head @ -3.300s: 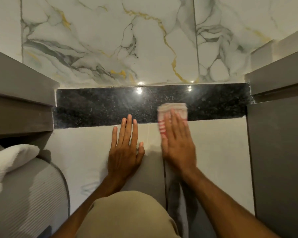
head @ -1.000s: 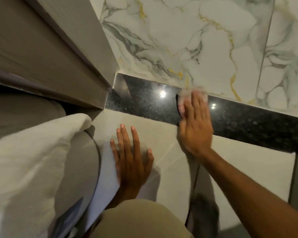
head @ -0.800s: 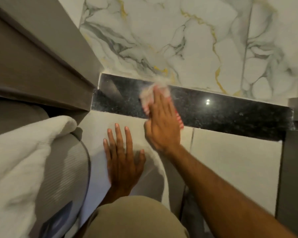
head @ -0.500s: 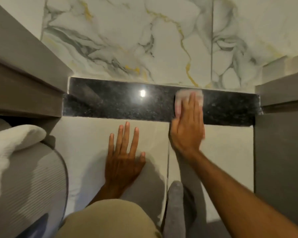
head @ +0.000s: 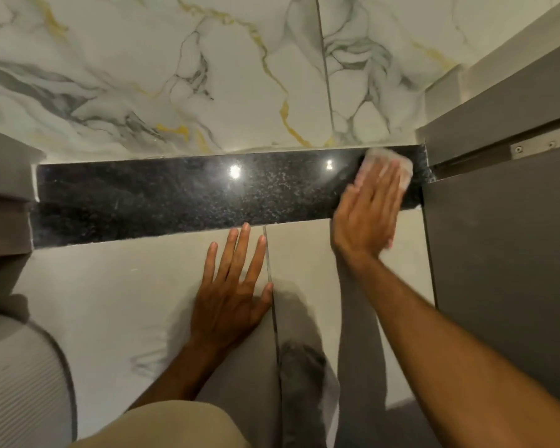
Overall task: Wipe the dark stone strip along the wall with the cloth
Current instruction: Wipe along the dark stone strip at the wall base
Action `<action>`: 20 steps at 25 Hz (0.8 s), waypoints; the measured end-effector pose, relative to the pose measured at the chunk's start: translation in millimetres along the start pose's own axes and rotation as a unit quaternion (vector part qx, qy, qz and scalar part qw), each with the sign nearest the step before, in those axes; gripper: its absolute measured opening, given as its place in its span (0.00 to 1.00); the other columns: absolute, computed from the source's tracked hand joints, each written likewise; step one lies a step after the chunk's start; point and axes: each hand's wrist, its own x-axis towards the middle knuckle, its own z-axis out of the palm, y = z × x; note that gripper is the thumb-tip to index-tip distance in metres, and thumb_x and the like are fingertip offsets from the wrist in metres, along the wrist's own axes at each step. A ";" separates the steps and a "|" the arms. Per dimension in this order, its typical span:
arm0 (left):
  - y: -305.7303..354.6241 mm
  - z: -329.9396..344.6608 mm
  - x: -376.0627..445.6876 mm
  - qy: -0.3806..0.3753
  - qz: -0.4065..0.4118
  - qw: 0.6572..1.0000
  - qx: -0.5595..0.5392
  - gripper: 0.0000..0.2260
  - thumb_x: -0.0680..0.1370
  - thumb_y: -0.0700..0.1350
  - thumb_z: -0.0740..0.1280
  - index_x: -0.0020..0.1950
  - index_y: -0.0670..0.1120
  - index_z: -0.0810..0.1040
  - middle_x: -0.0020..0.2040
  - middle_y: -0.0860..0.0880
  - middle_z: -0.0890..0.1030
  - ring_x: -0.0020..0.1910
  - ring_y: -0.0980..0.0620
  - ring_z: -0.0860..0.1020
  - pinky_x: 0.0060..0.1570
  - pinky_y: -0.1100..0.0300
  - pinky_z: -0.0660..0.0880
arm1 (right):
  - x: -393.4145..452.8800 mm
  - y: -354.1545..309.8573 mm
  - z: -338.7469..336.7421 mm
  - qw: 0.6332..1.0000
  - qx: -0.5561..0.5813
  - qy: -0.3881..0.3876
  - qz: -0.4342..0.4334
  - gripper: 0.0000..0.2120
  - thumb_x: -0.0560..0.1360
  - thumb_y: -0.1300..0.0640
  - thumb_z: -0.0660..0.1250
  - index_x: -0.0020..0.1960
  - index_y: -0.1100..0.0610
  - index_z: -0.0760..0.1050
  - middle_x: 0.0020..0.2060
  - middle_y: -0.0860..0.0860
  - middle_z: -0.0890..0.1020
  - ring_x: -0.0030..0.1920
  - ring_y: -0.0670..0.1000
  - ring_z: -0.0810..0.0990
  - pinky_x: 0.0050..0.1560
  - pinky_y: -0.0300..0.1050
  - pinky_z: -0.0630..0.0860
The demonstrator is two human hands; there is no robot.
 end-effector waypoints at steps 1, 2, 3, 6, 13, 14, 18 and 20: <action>-2.3 -0.4 0.7 0.002 0.003 1.000 0.000 0.35 0.86 0.61 0.56 0.89 0.45 0.57 0.89 0.37 0.56 0.89 0.36 0.54 0.87 0.35 0.50 | 19.4 -18.3 3.9 1.000 -0.010 0.002 -0.025 0.33 0.90 0.45 0.45 0.91 0.59 0.47 0.91 0.59 0.50 0.91 0.58 0.49 0.90 0.62 0.53; -4.8 -0.7 0.9 0.003 0.003 1.000 0.000 0.35 0.86 0.61 0.56 0.89 0.46 0.55 0.89 0.38 0.54 0.89 0.37 0.52 0.87 0.36 0.47 | 26.8 -37.9 8.7 0.997 -0.011 0.007 -0.073 0.33 0.90 0.45 0.44 0.91 0.58 0.47 0.91 0.58 0.50 0.92 0.57 0.49 0.91 0.61 0.52; -5.1 -1.2 0.4 -0.002 0.001 1.000 0.000 0.35 0.86 0.61 0.56 0.89 0.46 0.54 0.90 0.38 0.53 0.89 0.38 0.51 0.87 0.37 0.45 | 20.9 -52.0 12.9 0.993 0.004 0.006 -0.121 0.33 0.90 0.45 0.45 0.91 0.57 0.47 0.91 0.57 0.50 0.92 0.56 0.49 0.91 0.61 0.52; -1.6 -7.8 1.6 -0.007 0.001 1.000 0.008 0.35 0.86 0.60 0.56 0.89 0.46 0.55 0.90 0.38 0.53 0.89 0.38 0.51 0.88 0.38 0.44 | -42.6 -36.8 8.0 0.974 0.036 -0.044 -0.221 0.33 0.89 0.48 0.51 0.91 0.55 0.47 0.91 0.54 0.50 0.92 0.53 0.48 0.92 0.59 0.52; -4.5 -6.8 0.8 -0.004 0.003 1.000 -0.005 0.33 0.87 0.61 0.52 0.89 0.46 0.56 0.90 0.39 0.53 0.89 0.39 0.52 0.88 0.39 0.44 | 40.9 35.2 -6.7 0.997 -0.024 -0.006 -0.075 0.31 0.91 0.51 0.46 0.90 0.61 0.46 0.91 0.60 0.51 0.91 0.60 0.49 0.91 0.62 0.52; -4.5 -6.2 1.1 -0.004 -0.001 1.000 -0.006 0.33 0.87 0.61 0.51 0.89 0.46 0.56 0.90 0.39 0.53 0.89 0.39 0.51 0.88 0.39 0.45 | 57.2 26.9 -3.3 0.998 -0.020 -0.006 -0.064 0.31 0.91 0.50 0.46 0.90 0.62 0.46 0.90 0.61 0.51 0.91 0.61 0.50 0.91 0.63 0.52; -1.1 -12.3 4.0 -0.004 -0.003 1.000 -0.026 0.33 0.86 0.60 0.55 0.88 0.45 0.60 0.89 0.37 0.56 0.88 0.36 0.55 0.86 0.33 0.55 | 11.7 10.9 -9.3 0.991 -0.012 -0.052 -0.126 0.31 0.92 0.49 0.46 0.91 0.58 0.43 0.91 0.57 0.47 0.92 0.56 0.45 0.92 0.59 0.48; -1.3 -15.4 3.9 -0.007 -0.011 1.000 -0.025 0.33 0.85 0.59 0.56 0.87 0.44 0.62 0.88 0.36 0.58 0.87 0.35 0.58 0.84 0.31 0.59 | -36.7 31.3 -17.4 0.985 -0.011 -0.090 -0.150 0.31 0.92 0.51 0.50 0.91 0.56 0.44 0.91 0.55 0.47 0.92 0.55 0.45 0.92 0.58 0.48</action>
